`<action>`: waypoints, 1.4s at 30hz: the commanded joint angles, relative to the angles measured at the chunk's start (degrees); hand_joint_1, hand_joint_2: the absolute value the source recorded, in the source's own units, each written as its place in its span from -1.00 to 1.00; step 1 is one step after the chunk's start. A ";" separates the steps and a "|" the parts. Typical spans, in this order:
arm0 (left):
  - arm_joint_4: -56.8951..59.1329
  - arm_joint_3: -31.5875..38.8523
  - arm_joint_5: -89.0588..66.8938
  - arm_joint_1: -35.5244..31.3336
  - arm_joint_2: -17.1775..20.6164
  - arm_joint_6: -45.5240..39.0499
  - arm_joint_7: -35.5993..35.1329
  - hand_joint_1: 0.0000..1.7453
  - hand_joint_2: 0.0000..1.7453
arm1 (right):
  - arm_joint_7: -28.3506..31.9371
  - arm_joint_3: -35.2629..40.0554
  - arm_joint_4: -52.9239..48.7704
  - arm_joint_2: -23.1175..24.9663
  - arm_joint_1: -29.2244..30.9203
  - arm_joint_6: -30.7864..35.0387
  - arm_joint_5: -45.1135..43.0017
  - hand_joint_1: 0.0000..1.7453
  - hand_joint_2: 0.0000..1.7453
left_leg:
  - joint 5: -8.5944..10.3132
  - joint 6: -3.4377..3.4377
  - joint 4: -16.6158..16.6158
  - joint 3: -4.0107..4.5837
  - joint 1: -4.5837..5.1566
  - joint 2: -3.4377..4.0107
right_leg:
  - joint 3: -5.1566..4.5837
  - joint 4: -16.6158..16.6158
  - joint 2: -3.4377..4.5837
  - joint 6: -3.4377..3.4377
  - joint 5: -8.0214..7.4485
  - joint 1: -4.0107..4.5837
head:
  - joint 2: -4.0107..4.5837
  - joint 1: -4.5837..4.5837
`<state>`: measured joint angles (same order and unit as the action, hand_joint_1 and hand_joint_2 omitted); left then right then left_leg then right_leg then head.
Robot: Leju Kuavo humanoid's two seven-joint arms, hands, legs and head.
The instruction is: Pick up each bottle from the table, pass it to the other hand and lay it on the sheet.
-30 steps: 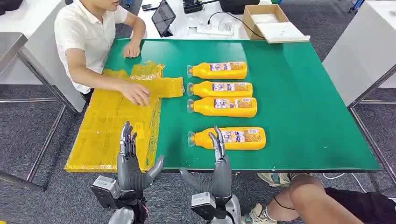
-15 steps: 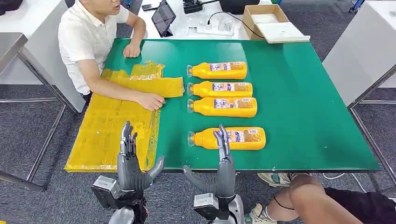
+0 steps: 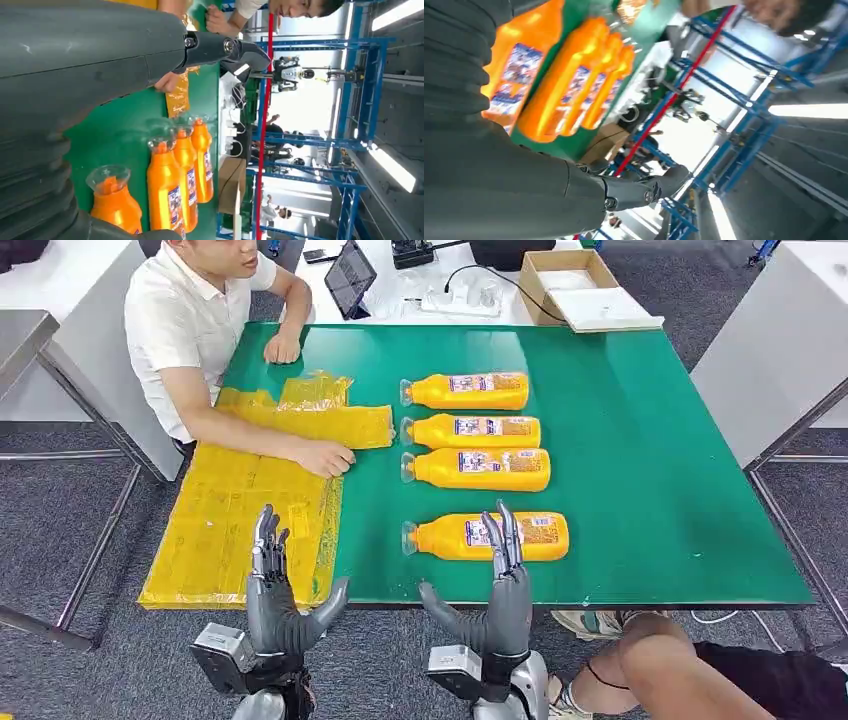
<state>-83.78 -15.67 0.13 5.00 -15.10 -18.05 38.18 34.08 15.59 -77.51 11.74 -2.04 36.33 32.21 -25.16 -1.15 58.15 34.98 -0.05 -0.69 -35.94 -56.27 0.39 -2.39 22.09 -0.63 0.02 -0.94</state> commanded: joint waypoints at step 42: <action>2.94 -0.20 -1.54 -2.03 4.15 2.24 1.82 -1.00 1.00 | -25.85 -9.32 20.61 -16.77 10.92 -4.18 28.59 -1.00 1.00 | -0.04 0.04 -0.10 -0.27 0.05 0.03 | 0.27 0.10 -0.01 0.03 0.02 -0.01 | 0.00 0.00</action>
<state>-84.21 -14.86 -1.77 5.05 -12.74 -16.20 38.18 8.00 9.03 -67.77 -4.13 3.46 32.76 60.70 -25.16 -1.16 58.17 34.99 0.00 -0.72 -35.93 -56.26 0.39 -2.42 22.06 -0.65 0.02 -0.94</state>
